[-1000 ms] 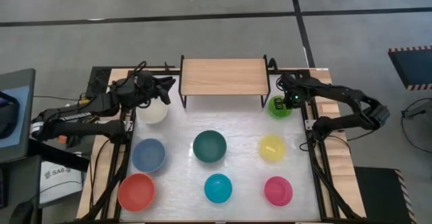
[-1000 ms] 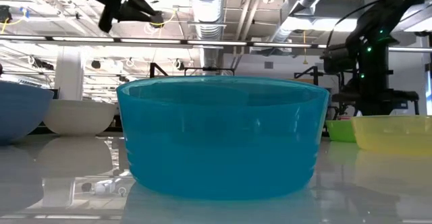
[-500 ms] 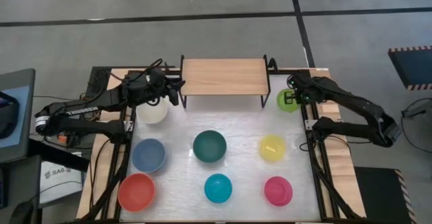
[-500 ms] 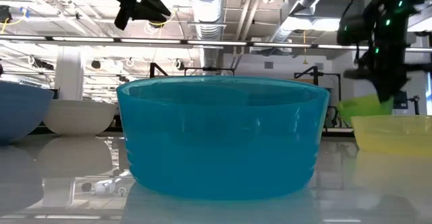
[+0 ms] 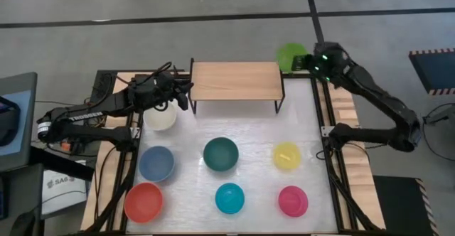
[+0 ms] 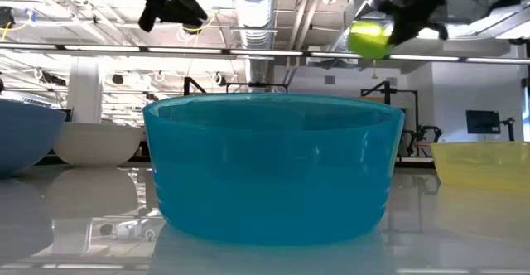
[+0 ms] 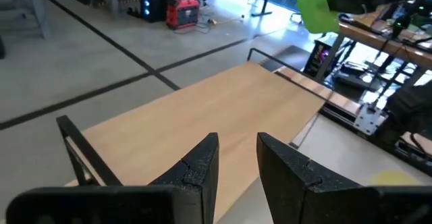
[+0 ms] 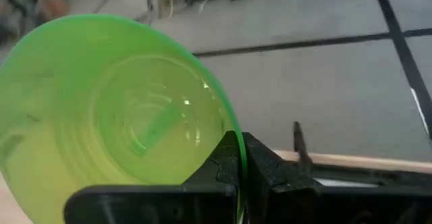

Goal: Place and stack bowls onto a shelf
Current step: Put the small green bowl on the shelf

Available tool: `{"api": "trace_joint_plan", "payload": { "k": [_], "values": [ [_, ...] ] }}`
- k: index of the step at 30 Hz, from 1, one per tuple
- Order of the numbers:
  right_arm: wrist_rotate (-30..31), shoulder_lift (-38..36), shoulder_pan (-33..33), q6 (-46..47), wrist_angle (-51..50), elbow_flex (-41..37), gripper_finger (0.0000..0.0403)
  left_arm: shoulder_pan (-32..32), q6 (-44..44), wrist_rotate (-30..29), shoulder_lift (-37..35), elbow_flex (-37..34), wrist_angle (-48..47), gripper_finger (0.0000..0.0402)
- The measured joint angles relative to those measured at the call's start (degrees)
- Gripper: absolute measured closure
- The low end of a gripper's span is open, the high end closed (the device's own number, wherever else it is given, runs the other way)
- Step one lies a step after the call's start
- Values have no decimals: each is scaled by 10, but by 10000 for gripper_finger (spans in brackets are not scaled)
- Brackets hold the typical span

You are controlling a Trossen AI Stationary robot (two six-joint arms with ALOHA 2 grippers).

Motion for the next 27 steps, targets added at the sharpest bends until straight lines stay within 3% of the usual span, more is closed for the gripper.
{"api": "trace_joint_plan", "payload": {
  "k": [6, 18, 23, 27],
  "values": [
    [-88, 120, 29, -6, -5, 45, 372, 0, -24, -7, 0, 0, 2, 315],
    [-90, 231, 71, -30, -39, 80, 359, -19, -30, -6, 0, 0, 1, 315],
    [-89, 239, 65, -29, -64, 81, 318, -30, -29, -22, 0, 0, 1, 314],
    [-89, 233, 65, -29, -61, 81, 261, -36, -25, -49, 0, 0, 1, 306]
  ]
}}
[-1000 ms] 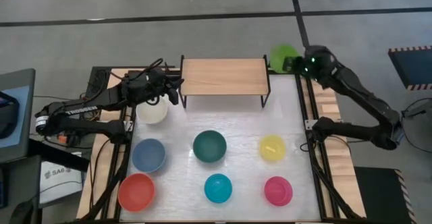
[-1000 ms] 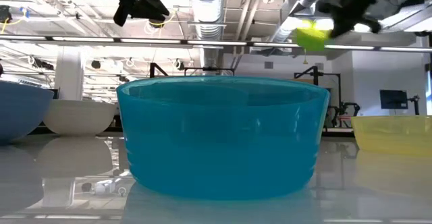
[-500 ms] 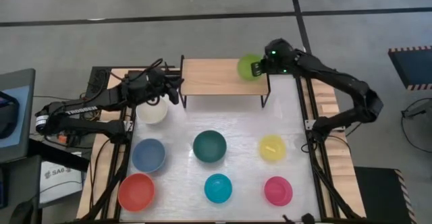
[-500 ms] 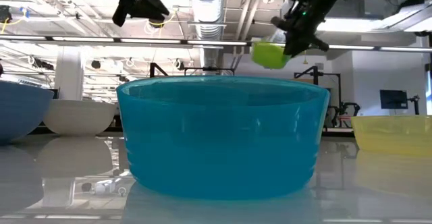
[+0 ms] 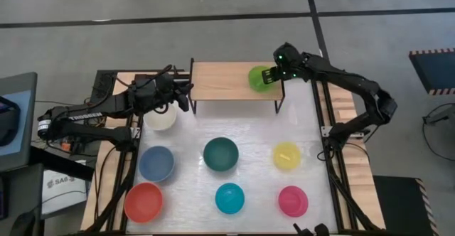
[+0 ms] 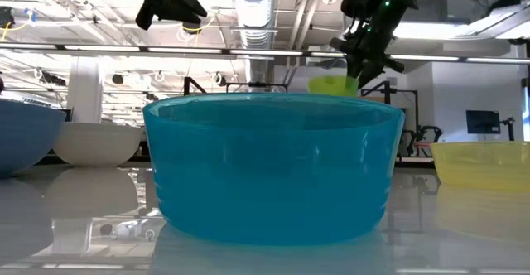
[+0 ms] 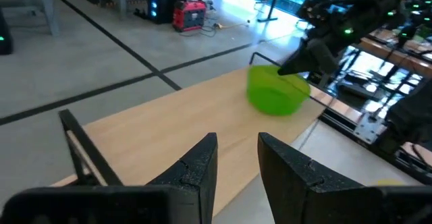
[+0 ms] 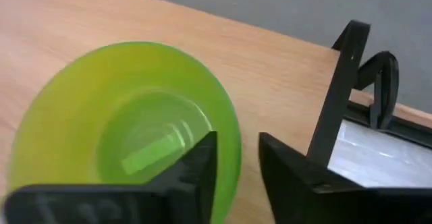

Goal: Place and stack bowls onto a shelf
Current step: Put the small green bowl on the shelf, then stack the small yellow bowl on top of the small green bowl on the shelf

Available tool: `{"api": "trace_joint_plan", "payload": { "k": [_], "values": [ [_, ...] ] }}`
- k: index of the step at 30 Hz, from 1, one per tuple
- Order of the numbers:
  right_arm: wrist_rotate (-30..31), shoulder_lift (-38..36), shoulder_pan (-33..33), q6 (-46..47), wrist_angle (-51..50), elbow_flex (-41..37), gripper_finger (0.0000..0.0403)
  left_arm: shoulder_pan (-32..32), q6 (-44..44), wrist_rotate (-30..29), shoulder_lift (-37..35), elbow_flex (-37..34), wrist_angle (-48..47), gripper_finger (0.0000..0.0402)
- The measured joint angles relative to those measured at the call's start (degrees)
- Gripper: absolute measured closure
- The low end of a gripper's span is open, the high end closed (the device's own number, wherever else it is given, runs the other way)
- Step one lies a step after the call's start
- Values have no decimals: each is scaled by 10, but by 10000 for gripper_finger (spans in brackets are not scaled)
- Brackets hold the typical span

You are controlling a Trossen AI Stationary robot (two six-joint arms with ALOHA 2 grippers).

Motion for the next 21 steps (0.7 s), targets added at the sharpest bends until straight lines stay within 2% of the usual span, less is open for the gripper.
{"api": "trace_joint_plan", "payload": {
  "k": [4, 8, 14, 18, 21],
  "values": [
    [10, -34, 6, -6, 13, 0, 205, -2, 4, -2, 0, 0, 0, 291],
    [33, -93, 26, 9, -24, 0, 178, -2, 12, -1, 0, 0, 0, 282],
    [34, -187, 90, 97, -197, 0, 183, -2, 67, 1, 4, 0, -12, 281],
    [31, -226, 175, 168, -298, -24, 193, -2, 95, 10, 13, -1, -12, 281],
    [-3, -242, 257, 229, -324, -74, 200, -2, 134, 22, 28, -8, 22, 284]
  ]
}}
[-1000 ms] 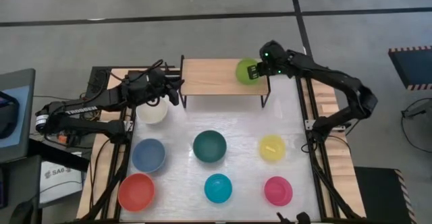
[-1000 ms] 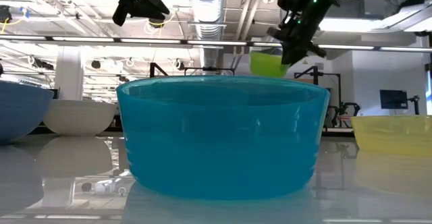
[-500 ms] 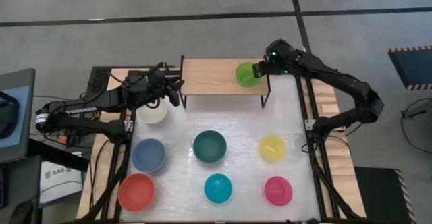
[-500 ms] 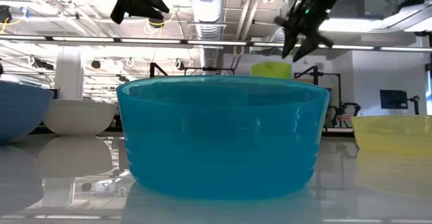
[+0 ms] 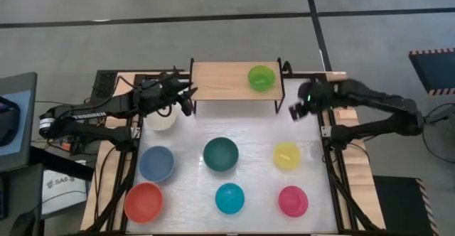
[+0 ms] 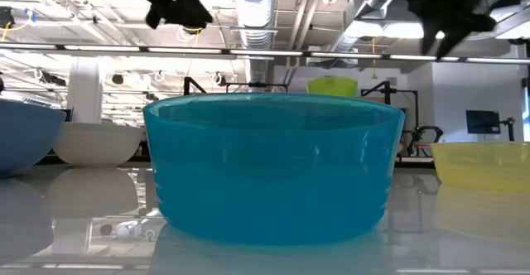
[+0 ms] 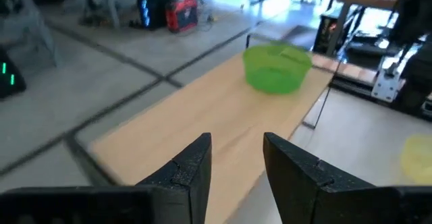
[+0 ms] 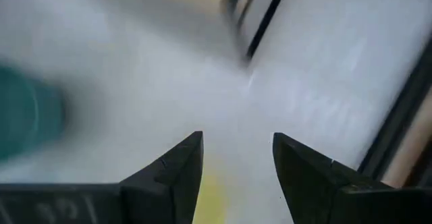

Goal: Place and stack bowls onto a shelf
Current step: Stack the small yellow bowl on top of the small green bowl on the shelf

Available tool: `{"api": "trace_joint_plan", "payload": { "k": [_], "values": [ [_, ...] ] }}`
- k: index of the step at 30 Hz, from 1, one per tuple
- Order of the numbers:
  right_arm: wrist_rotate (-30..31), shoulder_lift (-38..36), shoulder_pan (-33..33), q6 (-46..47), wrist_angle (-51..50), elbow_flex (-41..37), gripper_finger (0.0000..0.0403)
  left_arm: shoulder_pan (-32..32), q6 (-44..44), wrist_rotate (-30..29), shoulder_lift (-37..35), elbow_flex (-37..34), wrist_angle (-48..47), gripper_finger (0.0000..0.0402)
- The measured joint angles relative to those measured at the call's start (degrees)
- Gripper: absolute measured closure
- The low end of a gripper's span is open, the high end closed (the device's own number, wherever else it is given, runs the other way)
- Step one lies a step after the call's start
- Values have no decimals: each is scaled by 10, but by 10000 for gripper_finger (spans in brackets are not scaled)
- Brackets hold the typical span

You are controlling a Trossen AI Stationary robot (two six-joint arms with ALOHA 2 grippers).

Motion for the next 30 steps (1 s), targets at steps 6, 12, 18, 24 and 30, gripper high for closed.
{"api": "trace_joint_plan", "payload": {
  "k": [6, 12, 18, 24, 30],
  "values": [
    [-40, -8, 151, 133, 16, -118, 206, 0, 26, 66, 52, -7, 41, 293],
    [-52, -6, 211, 163, 117, -223, 207, -1, 3, 132, 121, -7, 153, 294],
    [-79, -4, 211, 161, 196, -297, 207, -1, -7, 148, 181, 14, 225, 294],
    [-81, -4, 204, 162, 222, -337, 210, -1, -2, 170, 217, 37, 222, 294],
    [-83, -4, 188, 177, 296, -381, 259, -1, -6, 176, 251, 57, 226, 294]
  ]
}}
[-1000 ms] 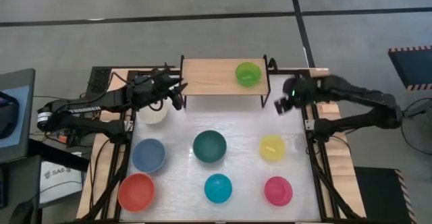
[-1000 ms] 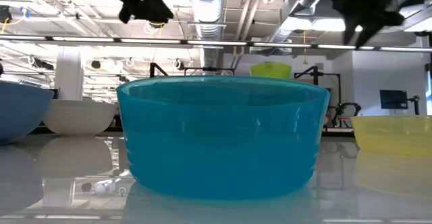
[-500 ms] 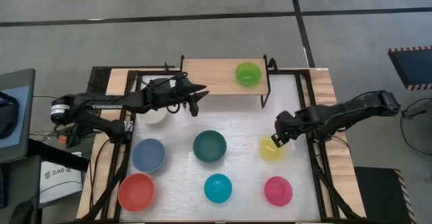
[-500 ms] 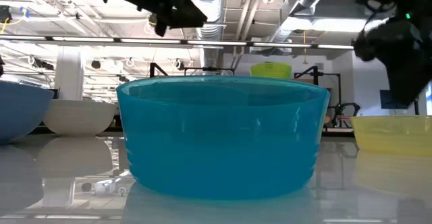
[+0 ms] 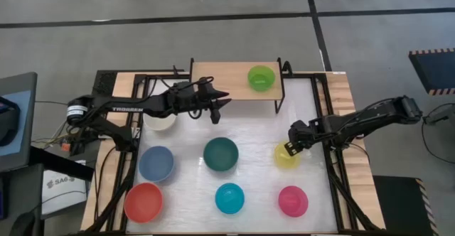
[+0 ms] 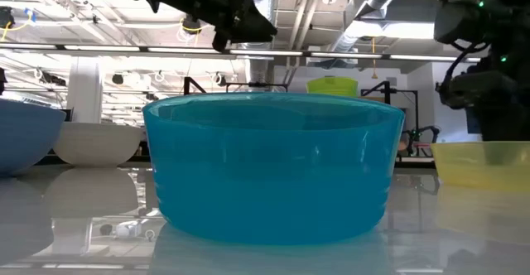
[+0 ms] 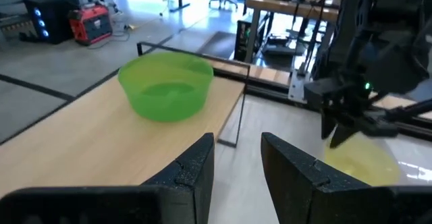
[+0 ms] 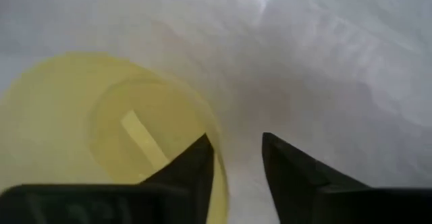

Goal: Place and stack bowls onto a shelf
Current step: Stack the small yellow bowl on top of the small green bowl on the shelf

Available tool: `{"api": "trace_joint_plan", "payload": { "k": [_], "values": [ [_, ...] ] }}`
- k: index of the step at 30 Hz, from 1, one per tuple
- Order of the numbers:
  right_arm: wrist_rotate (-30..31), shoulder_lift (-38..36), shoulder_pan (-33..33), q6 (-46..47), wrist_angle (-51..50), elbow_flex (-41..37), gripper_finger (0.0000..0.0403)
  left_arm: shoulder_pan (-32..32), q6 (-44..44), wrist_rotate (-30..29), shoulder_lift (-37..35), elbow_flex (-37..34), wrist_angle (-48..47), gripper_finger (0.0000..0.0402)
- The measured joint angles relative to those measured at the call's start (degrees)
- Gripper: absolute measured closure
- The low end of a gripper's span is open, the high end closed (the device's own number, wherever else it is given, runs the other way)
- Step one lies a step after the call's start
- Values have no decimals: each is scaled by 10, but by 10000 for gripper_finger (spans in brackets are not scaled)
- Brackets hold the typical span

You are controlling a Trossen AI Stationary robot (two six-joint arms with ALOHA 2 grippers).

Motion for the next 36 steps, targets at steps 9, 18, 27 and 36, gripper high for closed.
{"api": "trace_joint_plan", "payload": {
  "k": [9, 18, 27, 36],
  "values": [
    [33, -1, -1, -14, 11, 46, 381, 0, -32, 50, 24, 19, -4, 294],
    [136, 0, -28, -55, 6, 118, 379, -1, -22, 62, 24, 54, -3, 294],
    [297, -1, -29, -124, 8, 210, 377, -30, -28, 32, 33, 93, -33, 276],
    [391, 26, -33, -232, 7, 292, 377, -49, -33, 11, 125, 229, -118, 219]
  ]
}}
